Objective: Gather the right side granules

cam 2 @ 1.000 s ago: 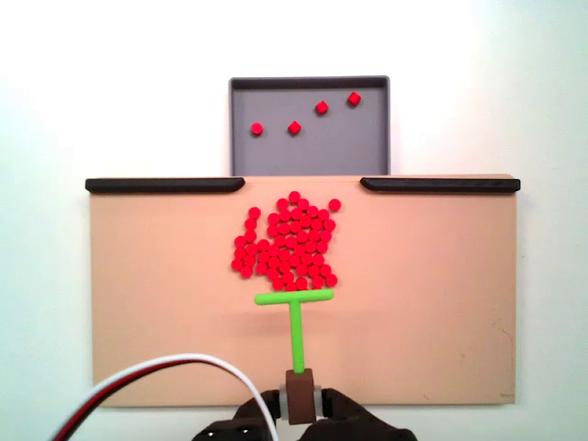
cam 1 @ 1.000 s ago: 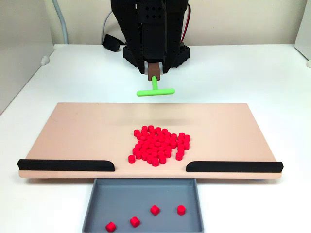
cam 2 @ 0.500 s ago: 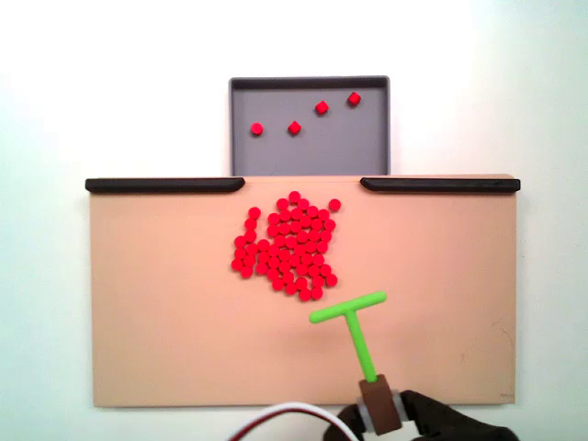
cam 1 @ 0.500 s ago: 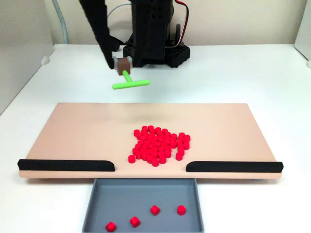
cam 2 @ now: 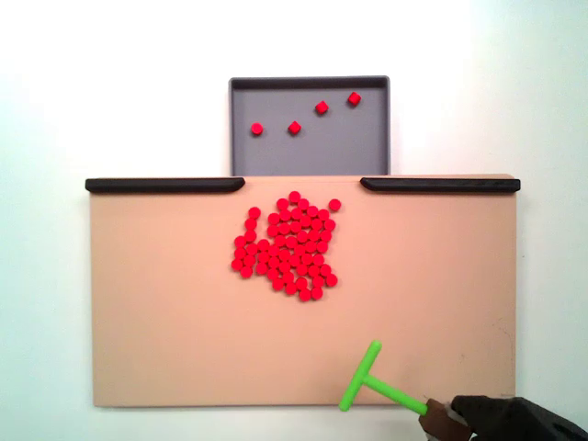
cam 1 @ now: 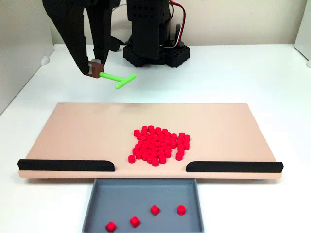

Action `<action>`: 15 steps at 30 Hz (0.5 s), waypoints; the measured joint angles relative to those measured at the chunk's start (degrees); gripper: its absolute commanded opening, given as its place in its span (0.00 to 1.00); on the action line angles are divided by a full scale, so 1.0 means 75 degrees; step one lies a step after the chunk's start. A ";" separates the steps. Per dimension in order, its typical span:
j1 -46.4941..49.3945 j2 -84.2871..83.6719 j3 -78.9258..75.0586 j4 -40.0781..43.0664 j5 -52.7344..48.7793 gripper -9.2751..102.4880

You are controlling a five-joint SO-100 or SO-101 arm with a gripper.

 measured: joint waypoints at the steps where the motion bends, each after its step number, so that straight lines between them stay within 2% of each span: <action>1: 0.0047 -0.0047 0.0000 -0.0023 -0.0492 0.08; 4: 0.0246 -0.0164 0.0000 -0.0035 -0.1160 0.08; 15: 0.0211 -0.0785 0.0000 -0.1008 -0.1242 0.08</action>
